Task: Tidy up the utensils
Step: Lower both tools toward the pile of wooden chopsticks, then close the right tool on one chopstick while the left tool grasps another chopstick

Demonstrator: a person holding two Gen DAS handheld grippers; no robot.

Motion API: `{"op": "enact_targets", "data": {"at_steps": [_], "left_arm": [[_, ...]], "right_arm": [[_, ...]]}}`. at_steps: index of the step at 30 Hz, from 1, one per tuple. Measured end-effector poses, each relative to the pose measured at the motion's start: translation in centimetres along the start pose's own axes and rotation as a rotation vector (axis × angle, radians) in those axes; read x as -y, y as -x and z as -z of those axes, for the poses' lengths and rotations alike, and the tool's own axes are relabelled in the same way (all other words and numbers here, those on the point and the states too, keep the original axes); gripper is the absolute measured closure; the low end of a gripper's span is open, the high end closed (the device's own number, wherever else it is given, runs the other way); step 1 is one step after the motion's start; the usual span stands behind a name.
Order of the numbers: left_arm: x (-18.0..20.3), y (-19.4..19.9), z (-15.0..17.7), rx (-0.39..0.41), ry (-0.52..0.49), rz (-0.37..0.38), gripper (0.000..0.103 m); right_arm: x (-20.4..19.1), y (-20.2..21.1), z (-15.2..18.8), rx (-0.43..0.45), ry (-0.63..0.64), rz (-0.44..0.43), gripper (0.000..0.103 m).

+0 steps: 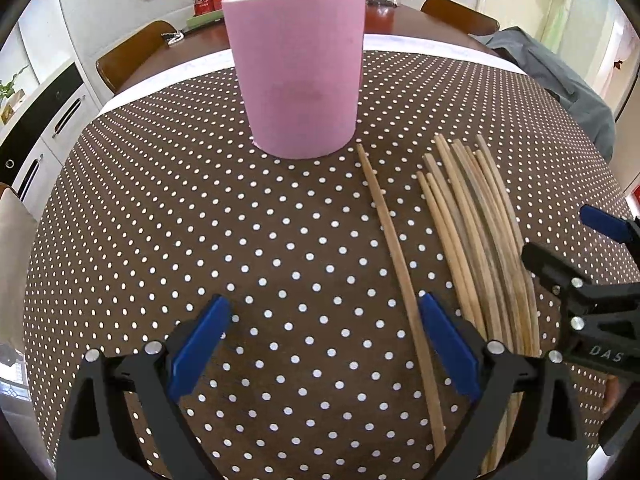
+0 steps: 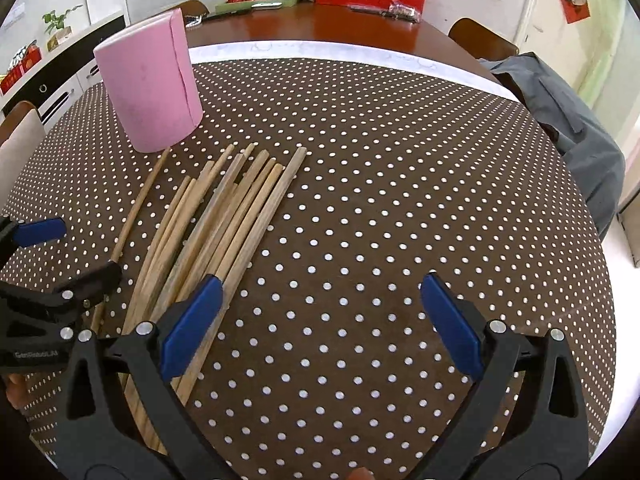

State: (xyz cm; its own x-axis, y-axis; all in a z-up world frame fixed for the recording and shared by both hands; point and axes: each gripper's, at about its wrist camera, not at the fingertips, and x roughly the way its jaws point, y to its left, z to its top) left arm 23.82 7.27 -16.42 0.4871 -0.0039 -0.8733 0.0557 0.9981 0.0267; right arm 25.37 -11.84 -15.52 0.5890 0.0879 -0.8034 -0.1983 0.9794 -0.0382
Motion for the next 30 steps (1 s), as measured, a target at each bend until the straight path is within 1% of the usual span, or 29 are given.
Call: {"op": "enact_targets", "data": {"at_steps": [4, 8, 12, 15, 19, 24, 25, 26, 27, 29, 30], "left_arm": [[0.0, -0.1, -0.2, -0.006, 0.001, -0.003, 0.008], [0.1, -0.1, -0.6, -0.015, 0.005, -0.004, 0.008], [0.2, -0.2, -0.8, -0.025, 0.014, -0.008, 0.008], [0.1, -0.3, -0.9, -0.024, 0.024, -0.013, 0.008], [0.2, -0.4, -0.9, -0.025, 0.026, -0.017, 0.008], [0.3, -0.6, -1.2, -0.032, 0.004, -0.008, 0.008], [0.3, -0.6, -1.3, -0.033, 0.001, -0.008, 0.008], [0.3, -0.7, -1.3, -0.033, -0.001, -0.006, 0.008], [0.3, -0.7, -1.3, -0.034, -0.002, -0.006, 0.008], [0.3, -0.8, -1.3, -0.034, -0.006, -0.005, 0.008], [0.3, -0.8, -1.3, -0.035, -0.008, -0.004, 0.008]], "right_arm": [[0.1, -0.4, -0.5, -0.009, 0.005, 0.003, 0.006], [0.6, -1.1, -1.5, -0.051, 0.017, -0.016, 0.006], [1.5, -1.5, -2.6, -0.089, 0.052, 0.008, 0.006], [1.6, -1.9, -3.1, -0.105, 0.060, 0.006, 0.006], [2.0, -2.7, -3.8, -0.133, 0.027, -0.033, 0.006], [2.0, -3.2, -4.5, -0.129, 0.025, -0.014, 0.006], [1.8, -3.3, -4.5, -0.126, 0.025, -0.005, 0.006], [1.9, -3.9, -4.8, -0.132, 0.034, 0.024, 0.006], [1.2, -3.8, -4.2, -0.132, 0.028, 0.020, 0.006], [1.8, -3.9, -4.4, -0.161, -0.001, -0.009, 0.006], [1.9, -3.8, -4.7, -0.173, 0.005, -0.014, 0.007]]}}
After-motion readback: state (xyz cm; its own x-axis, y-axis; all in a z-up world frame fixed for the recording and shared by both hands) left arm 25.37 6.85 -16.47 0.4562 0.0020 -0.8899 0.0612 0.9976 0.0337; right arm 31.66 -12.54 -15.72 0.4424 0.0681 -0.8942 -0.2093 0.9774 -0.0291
